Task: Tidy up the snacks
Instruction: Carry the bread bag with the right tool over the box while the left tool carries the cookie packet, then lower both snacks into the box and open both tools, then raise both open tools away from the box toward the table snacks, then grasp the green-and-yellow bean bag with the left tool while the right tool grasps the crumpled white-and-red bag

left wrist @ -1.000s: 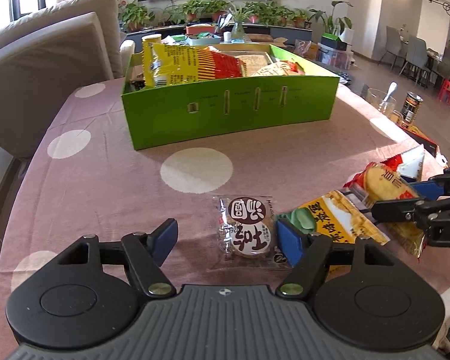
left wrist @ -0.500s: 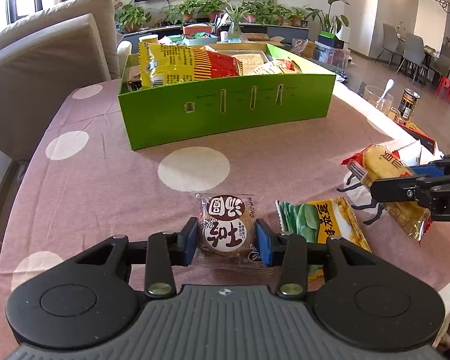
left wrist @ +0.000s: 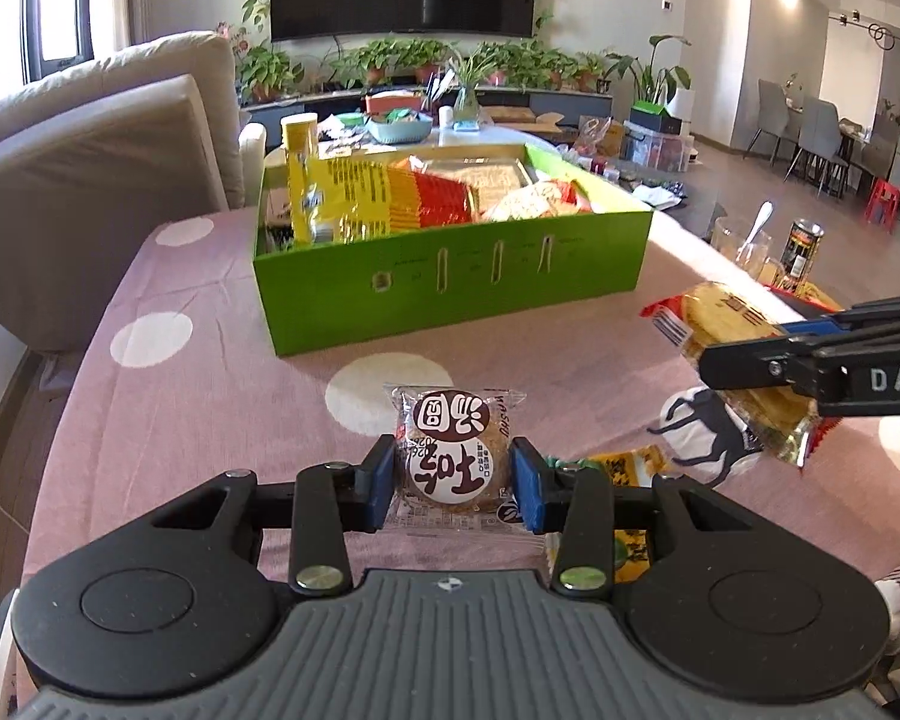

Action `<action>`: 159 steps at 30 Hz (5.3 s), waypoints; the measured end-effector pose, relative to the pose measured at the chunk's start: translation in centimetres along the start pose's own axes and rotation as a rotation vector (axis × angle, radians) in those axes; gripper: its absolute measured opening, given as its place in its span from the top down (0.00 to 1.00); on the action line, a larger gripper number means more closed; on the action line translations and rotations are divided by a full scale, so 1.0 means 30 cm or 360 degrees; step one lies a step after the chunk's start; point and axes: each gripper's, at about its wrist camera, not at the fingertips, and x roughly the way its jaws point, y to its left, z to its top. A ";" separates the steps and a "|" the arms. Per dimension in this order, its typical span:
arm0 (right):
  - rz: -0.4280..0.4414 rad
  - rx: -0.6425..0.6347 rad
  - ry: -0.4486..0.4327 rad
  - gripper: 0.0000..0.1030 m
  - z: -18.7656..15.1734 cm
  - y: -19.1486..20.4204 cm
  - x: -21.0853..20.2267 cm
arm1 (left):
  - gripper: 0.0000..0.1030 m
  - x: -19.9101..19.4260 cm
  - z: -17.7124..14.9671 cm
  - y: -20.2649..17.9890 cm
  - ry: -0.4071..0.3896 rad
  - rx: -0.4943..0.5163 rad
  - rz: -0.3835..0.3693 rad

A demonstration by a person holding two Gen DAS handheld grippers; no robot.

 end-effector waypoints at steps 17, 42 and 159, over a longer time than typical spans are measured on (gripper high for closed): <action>0.0036 -0.0026 -0.0161 0.37 0.146 0.019 -0.003 | 0.64 -0.032 0.148 -0.032 -0.0185 0.0053 -0.0021; 0.0055 0.0074 -0.0090 0.37 0.136 -0.024 0.049 | 0.66 0.137 0.077 -0.001 0.0098 0.0036 -0.0010; -0.0222 0.0227 0.0097 0.36 -0.066 -0.162 0.053 | 0.31 0.122 -0.021 -0.199 0.0277 0.0157 -0.0164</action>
